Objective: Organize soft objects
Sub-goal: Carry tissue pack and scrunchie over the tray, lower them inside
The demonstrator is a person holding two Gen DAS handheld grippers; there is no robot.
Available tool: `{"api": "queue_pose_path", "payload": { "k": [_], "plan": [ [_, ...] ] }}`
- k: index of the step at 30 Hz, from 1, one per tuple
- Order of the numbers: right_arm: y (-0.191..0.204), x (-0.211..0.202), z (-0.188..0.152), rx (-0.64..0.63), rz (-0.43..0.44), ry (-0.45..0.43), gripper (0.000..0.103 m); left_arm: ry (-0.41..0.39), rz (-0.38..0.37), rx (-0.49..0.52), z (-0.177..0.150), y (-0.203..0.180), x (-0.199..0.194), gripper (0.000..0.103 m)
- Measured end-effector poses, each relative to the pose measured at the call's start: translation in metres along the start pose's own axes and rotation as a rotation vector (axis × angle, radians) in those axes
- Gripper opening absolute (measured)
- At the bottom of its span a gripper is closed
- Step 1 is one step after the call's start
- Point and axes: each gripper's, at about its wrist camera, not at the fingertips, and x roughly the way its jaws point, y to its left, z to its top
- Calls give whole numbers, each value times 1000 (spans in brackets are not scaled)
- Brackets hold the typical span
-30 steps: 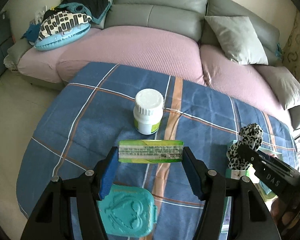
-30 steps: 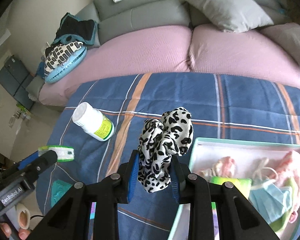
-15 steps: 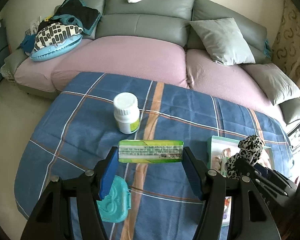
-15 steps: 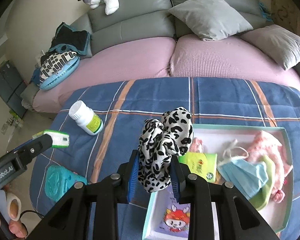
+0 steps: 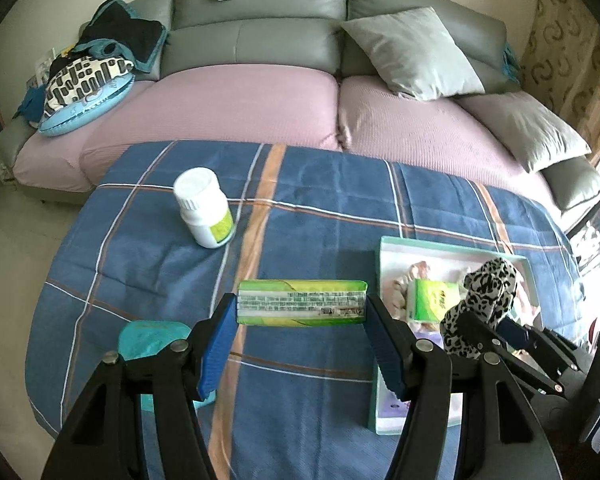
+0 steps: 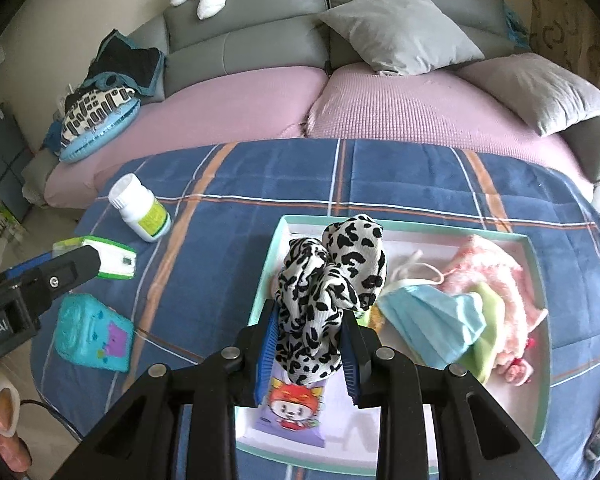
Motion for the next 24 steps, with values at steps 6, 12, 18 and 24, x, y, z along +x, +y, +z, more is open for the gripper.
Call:
{"api": "queue_pose_path", "payload": {
  "k": [6, 12, 18, 24],
  "plan": [
    [-10, -6, -4, -27, -12, -2, 31, 21, 3, 27, -5, -20, 0, 65],
    [-24, -12, -9, -44, -10, -7, 31, 53, 26, 43, -12, -37, 6, 65],
    [-43, -16, -13, -31, -34, -8, 31, 69, 47, 61, -18, -54, 10, 65],
    [-68, -24, -17, 3, -63, -17, 31, 80, 31, 87, -22, -73, 12, 65]
  ]
}}
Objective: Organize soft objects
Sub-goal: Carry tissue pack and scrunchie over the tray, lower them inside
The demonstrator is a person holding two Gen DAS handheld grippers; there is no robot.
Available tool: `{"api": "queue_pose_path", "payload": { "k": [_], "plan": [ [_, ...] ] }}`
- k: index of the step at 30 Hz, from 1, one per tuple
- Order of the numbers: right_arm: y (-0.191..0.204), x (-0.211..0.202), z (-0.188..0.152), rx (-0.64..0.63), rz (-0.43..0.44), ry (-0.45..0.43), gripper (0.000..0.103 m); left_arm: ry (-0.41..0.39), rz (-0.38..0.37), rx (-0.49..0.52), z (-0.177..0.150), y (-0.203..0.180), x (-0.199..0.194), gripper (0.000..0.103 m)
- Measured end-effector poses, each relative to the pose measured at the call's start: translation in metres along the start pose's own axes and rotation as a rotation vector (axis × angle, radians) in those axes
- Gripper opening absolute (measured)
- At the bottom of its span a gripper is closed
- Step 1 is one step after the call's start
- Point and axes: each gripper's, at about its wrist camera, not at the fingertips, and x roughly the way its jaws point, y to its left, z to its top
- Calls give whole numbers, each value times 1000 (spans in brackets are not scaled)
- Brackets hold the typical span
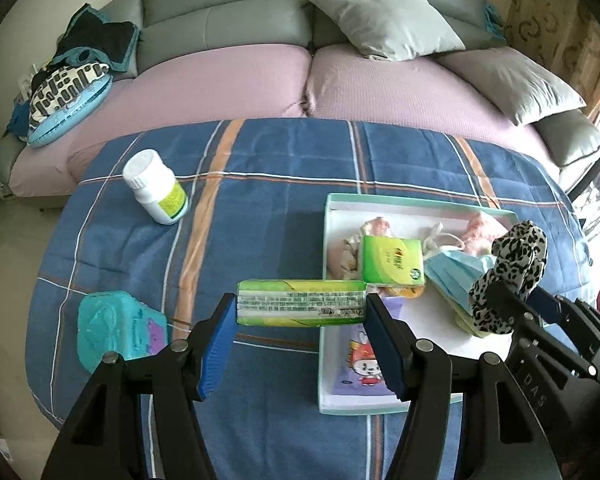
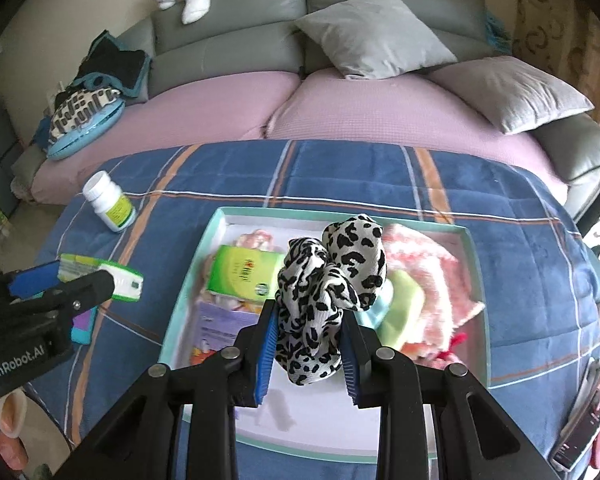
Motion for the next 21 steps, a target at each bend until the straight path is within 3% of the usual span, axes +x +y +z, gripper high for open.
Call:
{"api": "queue_pose_path", "payload": {
  "k": [13, 21],
  "plan": [
    [-55, -4, -11, 114, -50, 1, 32, 43, -46, 96, -8, -47, 9, 65],
    [-68, -6, -16, 140, -42, -2, 32, 92, -77, 143, -17, -70, 26, 65]
  ]
}}
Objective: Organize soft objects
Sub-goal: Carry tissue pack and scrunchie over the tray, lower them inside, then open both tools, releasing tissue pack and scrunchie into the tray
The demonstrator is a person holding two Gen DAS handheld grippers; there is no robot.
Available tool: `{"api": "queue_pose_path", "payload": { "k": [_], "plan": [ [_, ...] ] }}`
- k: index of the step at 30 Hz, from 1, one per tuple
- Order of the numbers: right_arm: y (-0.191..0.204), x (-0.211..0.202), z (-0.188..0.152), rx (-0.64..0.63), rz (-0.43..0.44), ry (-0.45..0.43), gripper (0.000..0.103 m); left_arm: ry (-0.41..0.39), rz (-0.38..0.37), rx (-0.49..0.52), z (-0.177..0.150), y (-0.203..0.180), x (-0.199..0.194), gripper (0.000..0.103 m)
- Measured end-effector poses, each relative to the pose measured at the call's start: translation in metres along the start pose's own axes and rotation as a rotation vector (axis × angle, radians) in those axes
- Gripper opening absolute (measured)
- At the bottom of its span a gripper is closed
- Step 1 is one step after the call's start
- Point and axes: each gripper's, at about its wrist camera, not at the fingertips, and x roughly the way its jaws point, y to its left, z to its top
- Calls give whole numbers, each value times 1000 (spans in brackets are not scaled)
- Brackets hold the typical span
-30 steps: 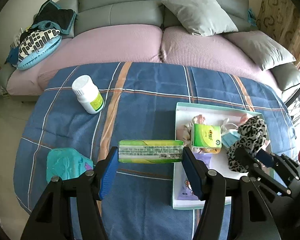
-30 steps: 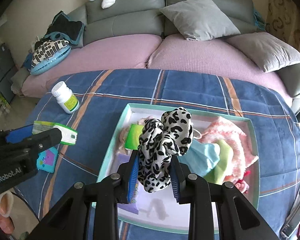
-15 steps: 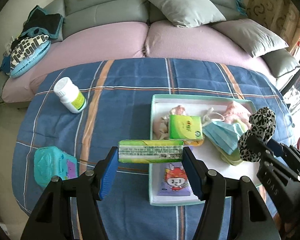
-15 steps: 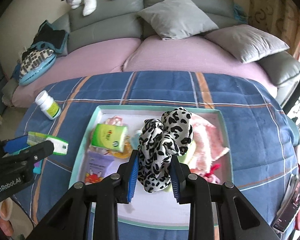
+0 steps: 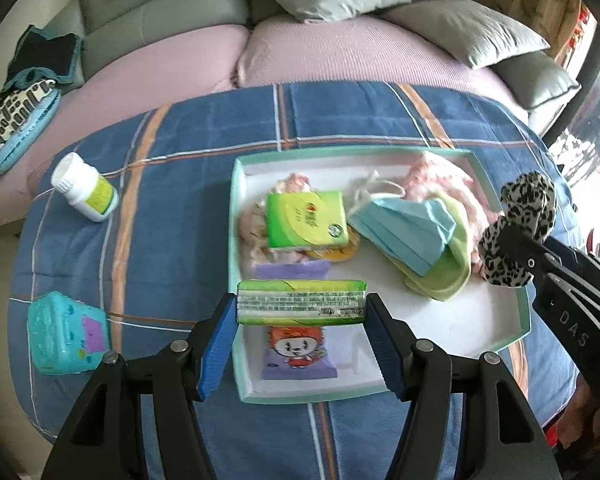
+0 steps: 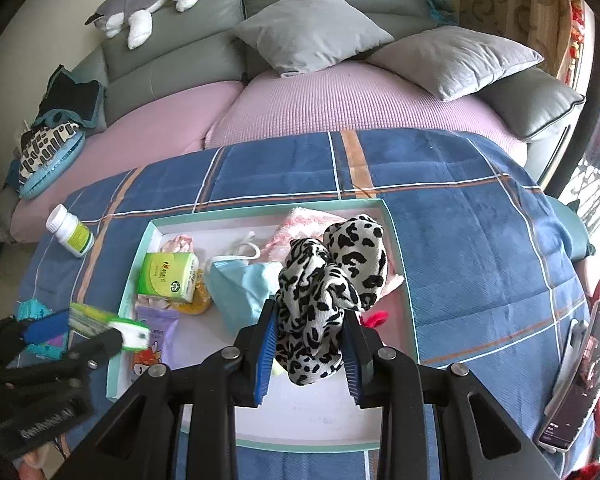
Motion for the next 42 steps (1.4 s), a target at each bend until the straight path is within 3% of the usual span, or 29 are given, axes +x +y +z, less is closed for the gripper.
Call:
{"api": "queue_pose_path", "payload": {
  "k": [11, 26, 29, 33, 42],
  "plan": [
    [20, 6, -3, -49, 60, 21, 32, 45, -29, -5, -4, -5, 23, 65],
    [32, 41, -14, -91, 68, 136, 34, 70, -38, -22, -6, 2, 36, 65],
    [32, 38, -13, -89, 62, 129, 36, 72, -42, -26, -5, 4, 35, 65],
    [29, 32, -10, -79, 52, 108, 51, 61, -45, -33, -4, 7, 29, 66],
    [23, 15, -5, -54, 48, 59, 51, 8, -44, -63, 2, 21, 6, 67]
  ]
}}
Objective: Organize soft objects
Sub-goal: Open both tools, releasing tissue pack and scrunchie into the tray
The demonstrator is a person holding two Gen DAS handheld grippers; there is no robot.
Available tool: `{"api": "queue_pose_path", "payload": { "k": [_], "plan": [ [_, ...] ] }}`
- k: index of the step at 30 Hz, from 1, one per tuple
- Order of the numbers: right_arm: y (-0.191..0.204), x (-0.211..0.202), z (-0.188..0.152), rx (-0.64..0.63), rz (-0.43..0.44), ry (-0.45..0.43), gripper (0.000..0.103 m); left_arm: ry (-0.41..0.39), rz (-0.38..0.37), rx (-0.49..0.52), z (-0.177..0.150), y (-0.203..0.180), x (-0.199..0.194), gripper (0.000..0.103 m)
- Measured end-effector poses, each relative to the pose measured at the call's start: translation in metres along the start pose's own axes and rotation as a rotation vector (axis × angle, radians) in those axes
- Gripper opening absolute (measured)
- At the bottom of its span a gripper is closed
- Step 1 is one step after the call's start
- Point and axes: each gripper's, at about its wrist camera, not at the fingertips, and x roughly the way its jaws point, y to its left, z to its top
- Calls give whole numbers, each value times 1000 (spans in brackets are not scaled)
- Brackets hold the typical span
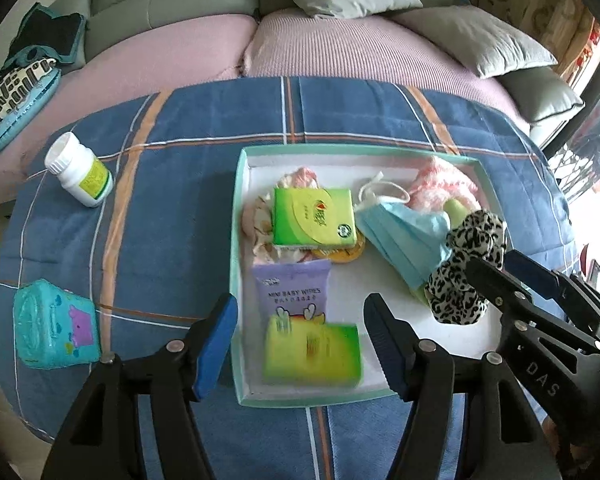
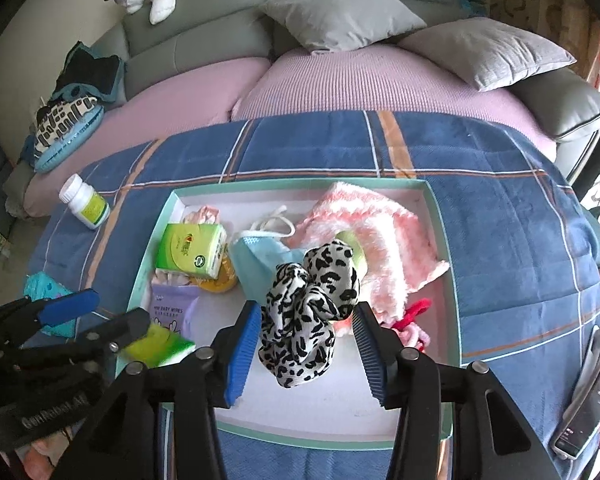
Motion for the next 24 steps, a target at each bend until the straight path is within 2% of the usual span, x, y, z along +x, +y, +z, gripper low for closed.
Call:
{"api": "queue_pose_path", "payload": {
  "k": [7, 9, 13, 16, 24],
  "plan": [
    [-8, -12, 2, 27, 6, -35, 53, -22, 13, -30, 2, 9, -5, 67],
    [-11, -12, 2, 38, 3, -38, 67, -21, 22, -33, 2, 11, -3, 74],
    [-15, -11, 1, 52, 1, -36, 69, -23, 40, -35, 0, 13, 0, 75],
    [-17, -5, 0, 53, -17, -16, 73, -29, 55, -40, 0, 15, 3, 89],
    [-17, 5, -1, 45, -37, 10, 92, -31, 76, -91, -1, 31, 12, 90]
  ]
}}
